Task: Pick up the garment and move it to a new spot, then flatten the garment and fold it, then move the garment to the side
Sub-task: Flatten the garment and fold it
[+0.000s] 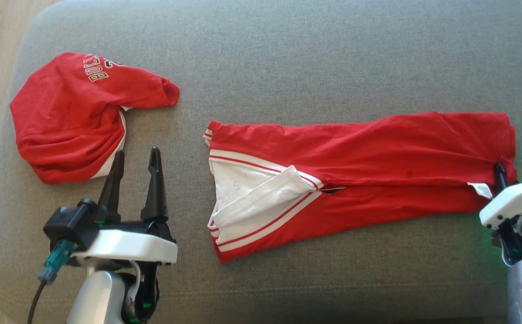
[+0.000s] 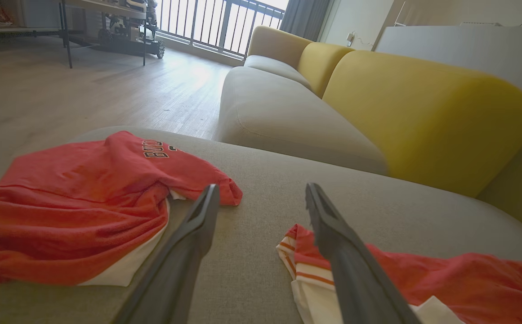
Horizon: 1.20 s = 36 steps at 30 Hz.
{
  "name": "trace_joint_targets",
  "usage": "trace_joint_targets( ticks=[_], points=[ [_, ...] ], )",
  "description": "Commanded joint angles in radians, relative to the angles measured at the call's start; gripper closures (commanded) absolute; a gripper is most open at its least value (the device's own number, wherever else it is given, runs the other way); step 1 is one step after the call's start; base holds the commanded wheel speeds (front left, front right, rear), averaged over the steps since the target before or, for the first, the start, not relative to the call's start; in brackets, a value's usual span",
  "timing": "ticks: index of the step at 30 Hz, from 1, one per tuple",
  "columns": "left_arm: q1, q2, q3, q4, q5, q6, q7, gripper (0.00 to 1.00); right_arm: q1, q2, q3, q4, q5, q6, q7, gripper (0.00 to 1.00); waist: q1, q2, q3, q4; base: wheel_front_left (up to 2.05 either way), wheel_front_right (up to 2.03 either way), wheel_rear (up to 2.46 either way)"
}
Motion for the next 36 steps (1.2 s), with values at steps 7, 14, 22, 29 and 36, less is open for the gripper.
trace_joint_targets(
  ticks=[7, 14, 22, 29, 36],
  points=[
    [-0.022, 0.003, 0.017, -0.02, 0.002, -0.001, -0.005, 0.0, 0.015, -0.075, -0.013, 0.013, -0.037, 0.0, -0.029, 1.0, 0.0, 0.0, -0.039, -0.001, 0.0, 0.0, 0.0],
    [-0.003, 0.003, 0.012, -0.019, -0.009, 0.005, -0.005, 0.0, 0.017, -0.109, -0.073, 0.028, -0.103, 0.0, -0.039, 1.0, 0.0, 0.0, -0.076, -0.003, 0.0, 0.0, 0.0],
    [0.023, 0.003, 0.002, -0.019, -0.025, 0.014, -0.005, 0.0, 0.03, -0.045, 0.018, -0.065, -0.066, 0.0, 0.018, 1.0, 0.0, 0.0, -0.127, -0.022, 0.0, 0.0, 0.0],
    [0.032, 0.003, -0.002, -0.018, -0.03, 0.022, -0.005, 0.0, 0.076, 0.021, 0.158, -0.255, 0.059, 0.0, 0.143, 1.0, 0.0, 0.0, -0.146, -0.046, 0.0, 0.0, 0.0],
    [0.031, 0.003, -0.003, -0.018, -0.033, 0.023, -0.005, 0.0, 0.157, 0.077, 0.29, -0.528, 0.194, 0.0, 0.291, 1.0, 0.0, 0.0, -0.149, -0.059, 0.0, 0.0, 0.0]
  ],
)
